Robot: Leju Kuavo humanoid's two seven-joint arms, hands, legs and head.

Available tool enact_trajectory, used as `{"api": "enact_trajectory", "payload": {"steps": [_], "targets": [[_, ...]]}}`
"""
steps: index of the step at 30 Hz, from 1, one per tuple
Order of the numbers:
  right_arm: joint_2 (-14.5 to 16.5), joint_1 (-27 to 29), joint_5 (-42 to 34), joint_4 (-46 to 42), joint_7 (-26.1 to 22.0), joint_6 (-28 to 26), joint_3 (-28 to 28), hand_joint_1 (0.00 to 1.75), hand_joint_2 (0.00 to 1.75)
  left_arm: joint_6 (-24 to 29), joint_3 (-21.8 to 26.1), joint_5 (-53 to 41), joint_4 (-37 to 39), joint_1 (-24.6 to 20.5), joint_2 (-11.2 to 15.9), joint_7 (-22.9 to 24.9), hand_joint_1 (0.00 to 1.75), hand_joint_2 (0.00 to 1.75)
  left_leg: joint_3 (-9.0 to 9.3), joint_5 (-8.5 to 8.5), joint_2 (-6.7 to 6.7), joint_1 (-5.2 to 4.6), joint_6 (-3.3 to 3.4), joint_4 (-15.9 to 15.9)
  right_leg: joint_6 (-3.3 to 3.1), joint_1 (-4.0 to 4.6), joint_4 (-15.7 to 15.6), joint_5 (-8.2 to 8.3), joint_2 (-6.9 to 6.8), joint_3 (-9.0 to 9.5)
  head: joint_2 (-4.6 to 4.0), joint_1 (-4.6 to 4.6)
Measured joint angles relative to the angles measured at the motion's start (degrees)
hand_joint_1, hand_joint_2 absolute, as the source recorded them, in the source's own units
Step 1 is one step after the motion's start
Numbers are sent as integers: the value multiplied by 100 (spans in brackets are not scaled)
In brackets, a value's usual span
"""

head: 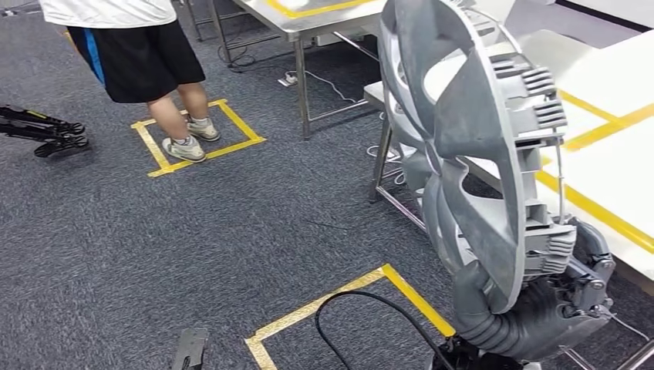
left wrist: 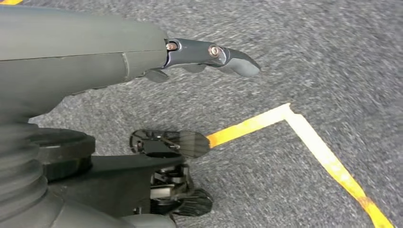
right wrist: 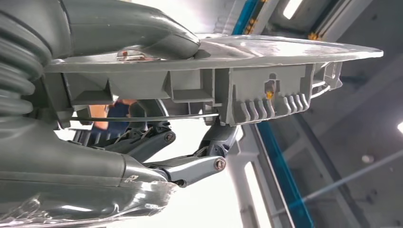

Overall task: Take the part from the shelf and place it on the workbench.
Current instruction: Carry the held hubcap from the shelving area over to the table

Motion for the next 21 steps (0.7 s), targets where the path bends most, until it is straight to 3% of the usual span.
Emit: {"api": "enact_trajectory", "payload": {"steps": [1,3,5,6,8,9,10,11,12,14,16,18,19,21], "targets": [[3,2,1,0,1,0,-1,175,175,0,-1,0,-1,-2,3,0,0,175,13,-7,37,-14,-27,-3,-41,13,-56,-7,-4,26,0,-5],[8,6,1,-1,1,1,-4,175,175,1,0,0,-1,-8,3,0,0,175,39,-14,116,-10,-82,-21,-121,14,-60,9,125,2,0,-9],[13,7,3,-2,1,1,-7,175,175,0,1,-1,-1,-19,-1,-2,0,175,6,-141,-20,13,-141,92,-183,-3,-77,26,249,-5,0,-19],[16,7,5,-2,0,1,-7,175,175,-1,0,-2,-1,-23,-4,-4,0,175,-95,-300,-158,22,-160,326,-207,-16,-84,34,308,-4,0,-30],[17,8,5,-1,0,2,-7,175,175,-1,-1,-1,-1,-17,-2,-7,0,175,-473,-688,-387,28,-173,1112,-239,-20,-85,41,435,-13,0,-48],[17,8,3,-1,0,2,-8,175,175,0,-1,-1,-1,-7,3,-7,0,175,-663,-803,-422,27,-173,1471,-246,-17,-85,44,512,-18,0,-51],[17,8,2,0,0,2,-8,175,175,2,-1,-4,-1,1,7,-4,0,175,-774,-797,-438,27,-169,1650,-247,-16,-84,46,593,-20,0,-51],[17,8,0,0,0,2,-9,175,175,8,-1,-20,-1,4,11,5,0,175,-779,-670,-454,29,-160,1602,-243,-18,-84,51,677,-18,0,-52],[17,8,0,0,0,2,-9,175,175,16,-2,-40,-1,4,14,17,0,175,-676,-456,-486,34,-149,1336,-233,-23,-83,56,762,-14,0,-52],[18,7,5,0,0,2,-9,175,175,33,-3,-90,-1,0,15,43,0,175,-342,-59,-719,64,-124,564,-192,-27,-70,69,921,-25,0,-56],[19,8,17,0,-1,2,-10,175,175,44,-4,-113,-1,-7,13,54,0,175,-159,48,-926,83,-90,124,-124,-31,-67,93,1049,-71,0,-59],[20,14,26,-3,1,2,-20,175,175,54,-4,-119,-1,-18,9,63,0,175,-149,42,-874,76,-20,65,-41,-54,-104,135,1166,-120,0,-64],[21,15,32,-7,1,2,-26,175,175,58,-4,-121,-1,-23,4,66,0,175,-146,57,-810,75,25,50,-9,-57,-95,132,1132,-146,0,-64],[21,15,47,-14,-1,2,-34,175,175,64,-4,-122,-2,-22,-7,68,0,175,-134,83,-661,77,106,20,31,-34,201,-46,833,-305,0,-21]]}}
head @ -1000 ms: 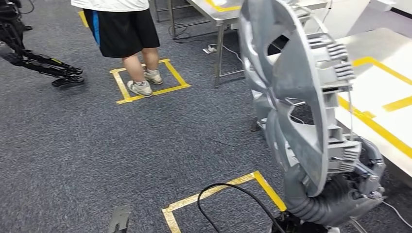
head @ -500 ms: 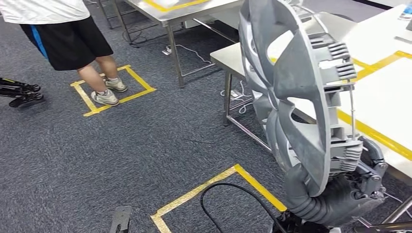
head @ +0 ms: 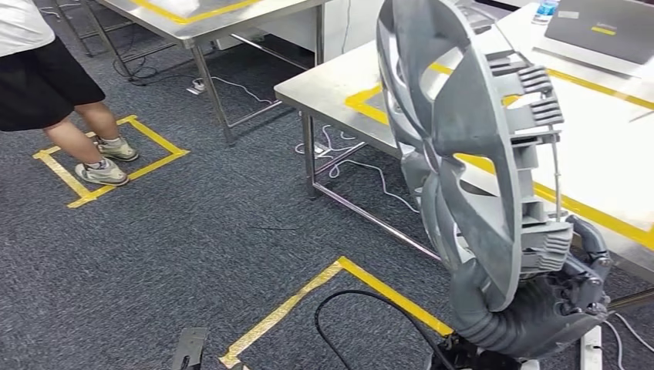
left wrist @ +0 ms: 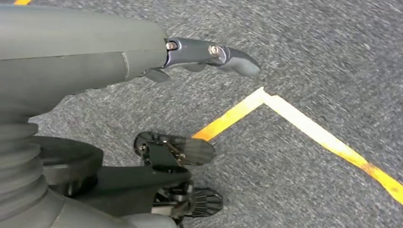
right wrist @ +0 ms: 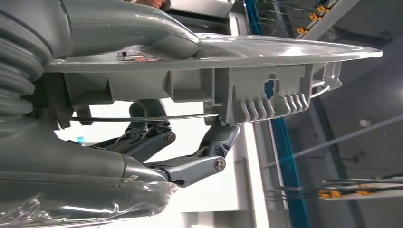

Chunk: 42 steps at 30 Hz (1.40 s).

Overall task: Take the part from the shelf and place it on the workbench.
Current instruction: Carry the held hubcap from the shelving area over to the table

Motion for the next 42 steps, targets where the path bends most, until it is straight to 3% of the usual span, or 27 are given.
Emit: {"api": "enact_trajectory", "payload": {"steps": [2,3,4,5,6,8,10,12,13,14,15,17,18,19,20,22,24,26,28,30,32,34,35,36,38,40,42], "targets": [[0,0,15,-2,-1,-1,-2,175,175,1,1,1,-1,17,-2,0,0,175,6,-6,155,-31,37,-1,19,19,747,-378,-363,-342,0,39],[0,1,19,-2,-1,-1,-3,175,175,2,2,1,-1,26,-1,1,0,175,8,-10,240,-45,43,1,24,18,1112,-526,-439,-510,0,39],[0,3,22,-2,1,-2,-4,175,175,2,3,2,-1,31,2,1,0,175,10,-15,326,-55,47,2,23,18,1331,-585,-472,-602,0,38],[0,3,23,-2,1,-2,-6,175,175,3,3,2,-1,30,3,2,0,175,17,-22,408,-61,48,3,16,19,1321,-535,-488,-577,0,39],[1,4,25,-3,1,-2,-7,175,175,3,3,2,-1,27,2,2,0,175,30,-33,482,-64,44,3,5,22,1077,-396,-512,-427,0,39],[4,3,26,-5,1,-2,-8,175,175,3,3,2,-1,22,-4,2,0,175,72,-70,605,-86,6,9,-36,52,266,-86,-731,66,0,41],[10,5,27,-6,1,-1,-9,175,175,3,3,2,-1,20,-6,2,0,175,106,-101,696,-119,-48,12,-97,87,-220,30,-903,350,0,25],[14,9,27,-8,1,-2,-15,175,175,2,3,2,-1,14,-8,2,0,175,125,-107,798,-129,-99,-4,-163,103,-266,31,-820,337,0,11],[18,12,29,-10,1,-2,-19,175,175,2,3,2,-1,9,-10,2,0,175,130,-124,798,-119,-132,-3,-193,96,-278,44,-754,325,0,11],[23,14,32,-13,1,-2,-22,175,175,2,3,2,-1,6,-13,2,0,175,109,-187,711,-108,-166,56,-225,84,-292,60,-684,319,0,7],[28,15,34,-15,1,-2,-23,175,175,2,3,2,-1,3,-15,2,0,175,36,-314,578,-98,-195,228,-251,65,-308,76,-616,318,0,-1],[34,16,38,-17,1,-1,-25,175,175,2,3,3,-1,12,-14,2,0,175,-286,-690,298,-88,-227,915,-283,44,-316,92,-483,312,0,-14],[35,17,38,-17,1,0,-26,175,175,2,3,4,-1,20,-10,2,0,175,-483,-847,252,-88,-234,1307,-291,42,-316,95,-410,307,0,-16],[35,18,38,-17,1,0,-27,175,175,3,3,5,-1,26,-5,2,0,175,-631,-905,235,-88,-239,1572,-294,40,-315,98,-330,305,0,-16],[35,18,38,-17,1,0,-28,175,175,3,3,6,-1,28,-2,2,0,175,-689,-846,224,-85,-240,1641,-291,35,-315,101,-246,304,0,-16],[35,18,38,-17,1,0,-29,175,175,3,3,7,-1,24,0,2,0,175,-496,-452,145,-63,-244,1154,-267,15,-312,112,-73,310,0,-16],[36,17,40,-17,1,0,-29,175,175,2,3,7,-1,20,-2,2,0,175,-166,-114,-108,-10,-247,406,-212,8,-291,122,83,291,0,-19],[36,16,42,-17,1,0,-30,175,175,1,3,7,-1,17,-6,2,0,175,-25,-48,-259,7,-204,74,-136,2,-286,144,209,247,0,-26],[36,18,41,-17,2,0,-34,175,175,-1,3,8,-1,8,-14,2,0,175,-17,-35,-158,-9,-112,47,-57,-22,-313,175,300,202,0,-32],[35,16,41,-17,1,-1,-40,175,175,-4,4,9,-2,0,-24,1,0,175,-7,-7,-29,-9,-21,21,-9,-7,-148,64,91,96,0,4],[35,13,42,-16,1,-2,-43,175,175,-7,4,9,-3,10,-28,-1,0,175,-1,-7,109,-28,37,7,15,18,491,-289,-287,-200,0,47],[35,15,46,-15,2,-2,-44,175,175,-7,6,9,-3,30,-22,-1,0,175,0,-16,263,-52,58,8,30,17,1204,-593,-447,-523,0,51],[35,15,46,-15,3,-2,-45,175,175,-7,7,9,-3,33,-19,-1,0,175,3,-21,324,-57,58,10,31,17,1326,-609,-469,-564,0,51],[35,15,33,-14,7,-2,-46,175,175,-6,8,8,-3,30,-17,-1,0,175,9,-27,372,-59,55,10,28,17,1221,-524,-480,-486,0,50],[35,12,-37,-5,26,-1,-47,175,175,-6,8,8,-3,19,-21,-1,0,175,37,-46,430,-60,29,12,8,17,494,-209,-531,-41,0,52],[34,-6,-174,17,72,0,-39,175,175,-6,8,8,-3,11,-23,-1,0,175,52,-65,458,-83,-23,26,-44,31,-134,-32,-599,341,0,48],[33,-35,-300,42,117,0,-21,175,175,-6,8,8,-3,10,-23,-1,0,175,48,-58,467,-96,-86,24,-111,59,-262,-29,-608,408,0,42]]}}
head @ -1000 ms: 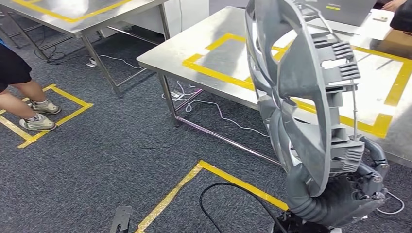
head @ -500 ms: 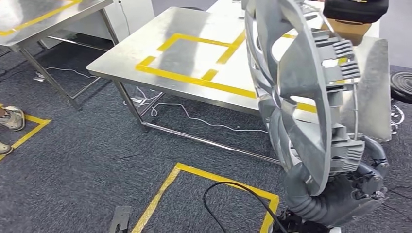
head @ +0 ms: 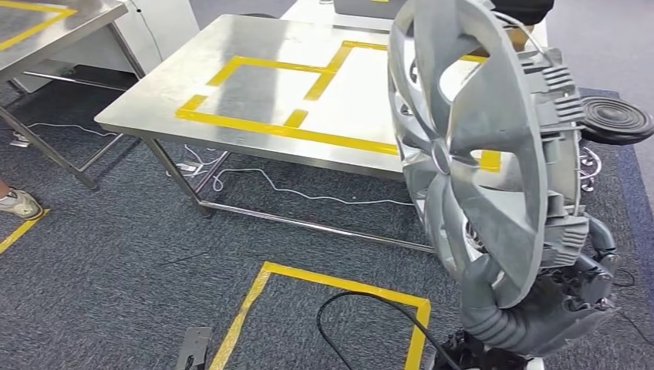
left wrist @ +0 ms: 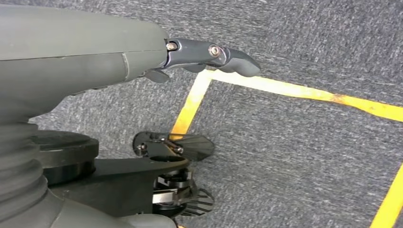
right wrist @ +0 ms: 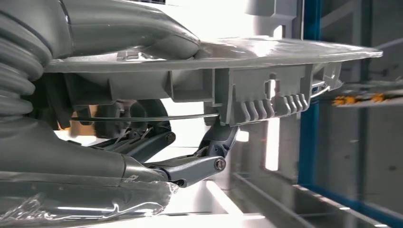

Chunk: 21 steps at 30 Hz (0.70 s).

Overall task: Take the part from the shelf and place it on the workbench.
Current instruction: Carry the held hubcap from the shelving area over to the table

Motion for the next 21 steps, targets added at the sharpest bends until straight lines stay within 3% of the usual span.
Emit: {"api": "enact_trajectory", "payload": {"steps": [3,4,6,8,9,10,12,13,15,18,19,21], "targets": [[0,-24,-40,15,7,0,26,175,175,-1,-1,-3,0,-8,-1,-12,0,175,-51,-91,-44,22,-93,90,-97,-6,-36,29,49,-4,0,-8],[0,-31,-38,17,3,0,33,175,175,-2,-1,-4,0,-10,0,-19,0,175,-145,-219,-90,26,-116,288,-124,-18,-52,40,64,1,0,-19],[0,-42,-37,25,-1,0,38,175,175,-4,-2,-5,0,-2,4,-26,0,175,-495,-559,-176,29,-141,990,-151,-24,-55,43,95,-3,0,-40],[0,-45,-38,33,5,0,37,175,175,-5,-2,-4,0,16,13,-26,0,175,-797,-685,-199,29,-151,1524,-160,-23,-55,39,144,-4,0,-44],[1,-45,-29,36,9,0,35,175,175,-6,-2,-3,0,20,17,-26,0,175,-818,-586,-203,31,-151,1510,-159,-25,-55,39,174,-2,0,-46],[9,-41,-6,37,10,0,24,175,175,-7,-2,-3,0,21,21,-27,0,175,-731,-397,-209,35,-148,1285,-155,-29,-54,39,203,3,0,-46],[55,-22,98,38,-12,0,-42,175,175,-9,-2,-2,0,17,23,-31,0,175,-395,-11,-256,50,-146,550,-126,-23,-42,34,250,5,0,-53],[90,-9,179,38,-34,0,-100,175,175,-9,-2,-2,0,14,21,-33,0,175,-262,88,-285,56,-132,262,-103,-14,-33,32,268,-4,0,-54],[154,18,344,38,-74,0,-229,175,175,-8,-1,-2,0,12,17,-35,0,175,-175,110,-323,44,-78,37,-39,-6,-35,45,292,-25,0,-60],[205,49,513,50,-91,0,-372,175,175,1,2,1,0,8,14,-43,0,175,-172,142,-312,40,52,6,53,-35,33,-11,257,-66,0,-49],[214,54,539,60,-90,0,-402,175,175,-3,3,5,0,3,13,-57,0,175,-166,153,-306,47,89,-5,74,-36,234,-134,221,-156,0,-36],[223,64,551,91,-89,0,-450,175,175,-78,9,45,0,1,15,-138,0,175,-163,155,-289,45,134,-9,97,-34,979,-511,157,-496,0,-11]]}}
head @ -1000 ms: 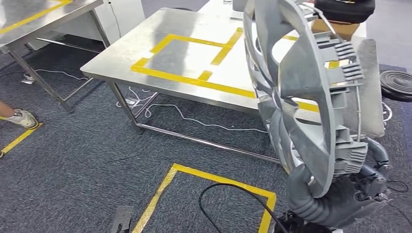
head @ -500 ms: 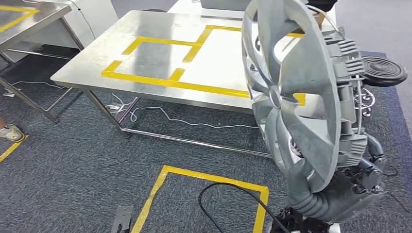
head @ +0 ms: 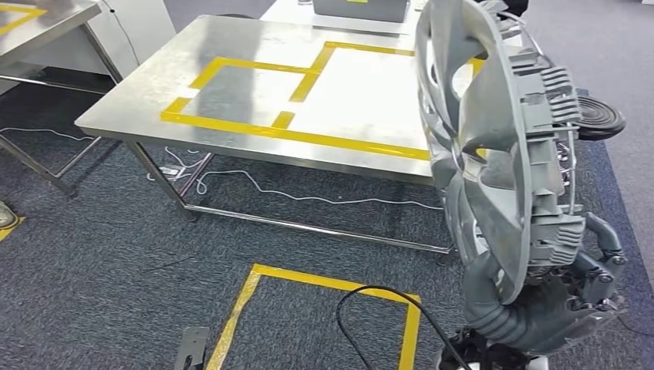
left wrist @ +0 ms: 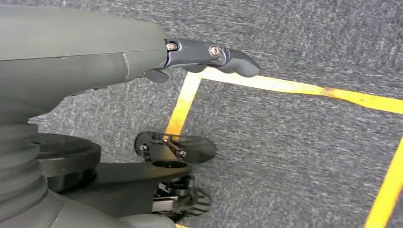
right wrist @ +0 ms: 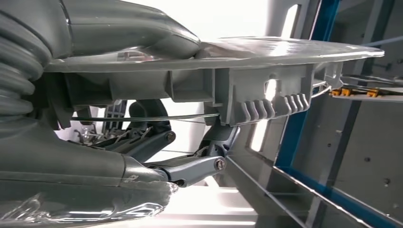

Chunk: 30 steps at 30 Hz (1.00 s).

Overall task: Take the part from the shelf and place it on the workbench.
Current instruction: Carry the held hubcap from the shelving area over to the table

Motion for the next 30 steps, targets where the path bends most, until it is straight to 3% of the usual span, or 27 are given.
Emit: {"api": "enact_trajectory", "payload": {"steps": [2,3,4,6,8,12,14,16,17,18,19,21,23,27,28,30], "targets": [[9,20,8,32,-2,0,-54,175,175,-144,14,52,0,4,5,-131,0,175,-1,0,15,-9,10,1,7,0,635,-221,-13,-291,0,0],[14,29,18,43,-3,0,-80,175,175,-206,23,66,0,3,8,-186,0,175,2,-1,19,-12,10,1,2,0,649,-173,-15,-292,0,1],[20,37,29,51,-4,0,-105,175,175,-251,31,73,0,2,8,-226,0,175,8,-2,19,-13,8,2,-8,0,421,-26,-18,-172,0,0],[29,42,44,57,-6,0,-139,175,175,-301,43,76,0,-2,8,-260,0,175,22,-11,19,-23,-15,7,-33,3,-412,320,-58,269,0,2],[36,46,76,68,-2,0,-159,175,175,-374,51,77,0,-2,10,-305,0,175,21,-11,18,-45,-70,16,-70,14,-943,466,-89,551,0,-6],[52,63,134,91,-2,0,-202,175,175,-559,65,80,0,-14,8,-415,0,175,-8,-36,24,-31,-209,32,-200,29,-1037,511,-51,561,0,-14],[60,66,133,96,-8,0,-209,175,175,-682,71,88,0,-16,8,-437,0,175,-191,-308,17,-27,-265,438,-255,9,-1060,533,-45,564,0,-36],[61,68,125,109,-10,0,-210,175,175,-819,82,103,0,-2,14,-405,0,175,-560,-684,14,-27,-297,1225,-277,13,-1060,532,-38,554,0,-54],[61,68,119,118,-10,0,-210,175,175,-865,87,109,1,8,18,-381,0,175,-707,-777,14,-27,-304,1525,-280,15,-1060,532,-31,550,0,-56],[61,68,115,126,-9,0,-210,175,175,-906,92,118,1,17,22,-367,0,175,-765,-759,14,-27,-305,1635,-281,16,-1060,533,-22,547,0,-58],[61,68,114,131,-8,0,-210,175,175,-972,96,136,1,23,26,-358,0,175,-703,-627,14,-26,-301,1500,-279,15,-1059,534,-11,548,0,-59],[61,67,114,137,-6,0,-210,175,175,-1223,117,187,0,26,35,-354,0,175,-328,-238,10,-24,-289,753,-258,14,-1058,530,11,553,0,-62],[61,66,114,139,-6,0,-210,175,175,-1516,138,220,0,23,40,-354,0,175,-14,-94,0,-30,-237,104,-203,31,-1066,475,41,540,0,-63],[60,67,91,140,-8,0,-210,175,175,-1664,144,237,0,49,43,-272,0,175,112,-54,5,-33,-57,-103,-71,36,-1052,499,40,592,0,-57],[60,67,90,140,-8,0,-210,175,175,-1594,146,228,0,50,43,-213,0,175,146,-37,7,-28,-26,-102,-48,35,-945,417,20,551,0,-41],[59,67,94,140,-8,0,-210,175,175,-1434,150,203,0,50,43,-121,0,175,186,-53,9,-27,16,-102,-14,32,-357,87,-16,268,0,-17]]}}
